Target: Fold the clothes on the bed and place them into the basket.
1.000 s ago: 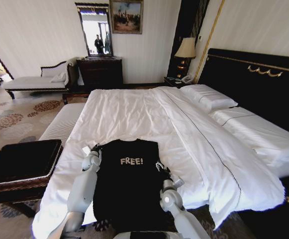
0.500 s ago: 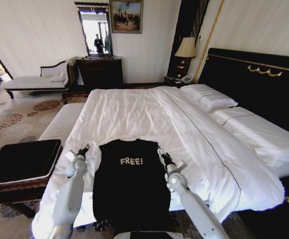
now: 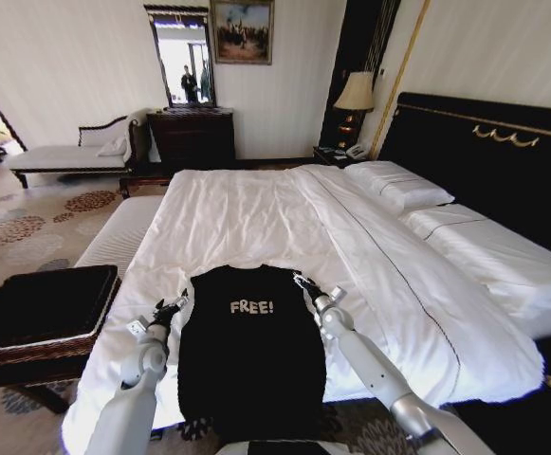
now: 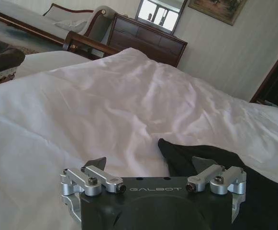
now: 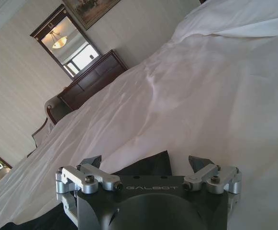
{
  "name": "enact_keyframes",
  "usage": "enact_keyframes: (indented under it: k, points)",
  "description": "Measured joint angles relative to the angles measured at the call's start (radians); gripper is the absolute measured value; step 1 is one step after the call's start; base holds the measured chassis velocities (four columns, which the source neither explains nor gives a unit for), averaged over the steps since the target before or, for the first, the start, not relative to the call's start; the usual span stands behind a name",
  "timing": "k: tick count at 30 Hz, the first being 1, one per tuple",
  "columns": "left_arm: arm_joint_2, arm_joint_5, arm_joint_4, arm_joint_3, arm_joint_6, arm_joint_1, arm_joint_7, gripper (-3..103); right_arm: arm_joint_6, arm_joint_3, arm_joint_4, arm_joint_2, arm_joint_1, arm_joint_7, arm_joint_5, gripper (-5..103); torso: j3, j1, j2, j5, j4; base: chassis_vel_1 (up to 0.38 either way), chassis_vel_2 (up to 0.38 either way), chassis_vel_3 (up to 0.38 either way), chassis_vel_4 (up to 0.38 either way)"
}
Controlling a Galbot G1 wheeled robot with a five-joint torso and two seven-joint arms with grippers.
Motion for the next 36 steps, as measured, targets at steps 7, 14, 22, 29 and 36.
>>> enact_keyframes:
  k: [7,14,22,29,36]
  points:
    - [-0.012,0.014,-0.020,-0.002,-0.003,0.025,-0.023,100,0.006,-0.001,-0.023,0.003,0.008,0.018,-0.008,75,0.000,0.000,0.000,-0.0001,0.0000,0.000,0.000,0.000,0.000]
    - [-0.006,0.013,-0.021,-0.008,0.000,0.028,-0.039,100,0.005,0.000,-0.042,0.011,0.006,0.005,-0.010,48,0.000,0.000,0.000,-0.0001,0.0001,0.000,0.000,0.000,0.000]
    - [0.003,-0.029,0.002,-0.017,0.004,0.014,-0.043,100,0.016,-0.002,-0.058,0.022,0.007,-0.028,-0.027,21,0.000,0.000,0.000,-0.0001,0.0003,0.000,0.000,0.000,0.000]
    - [0.037,-0.177,0.068,0.048,0.009,-0.092,-0.043,100,0.069,-0.001,-0.051,0.032,0.010,-0.039,-0.030,2,0.000,0.000,0.000,-0.0001,0.0000,0.000,0.000,0.000,0.000]
    - [0.032,-0.206,0.278,0.132,0.038,-0.331,-0.070,100,0.091,0.003,0.010,0.023,-0.019,-0.017,-0.032,0,0.000,0.000,0.000,0.0000,-0.0002,0.000,0.000,0.000,0.000]
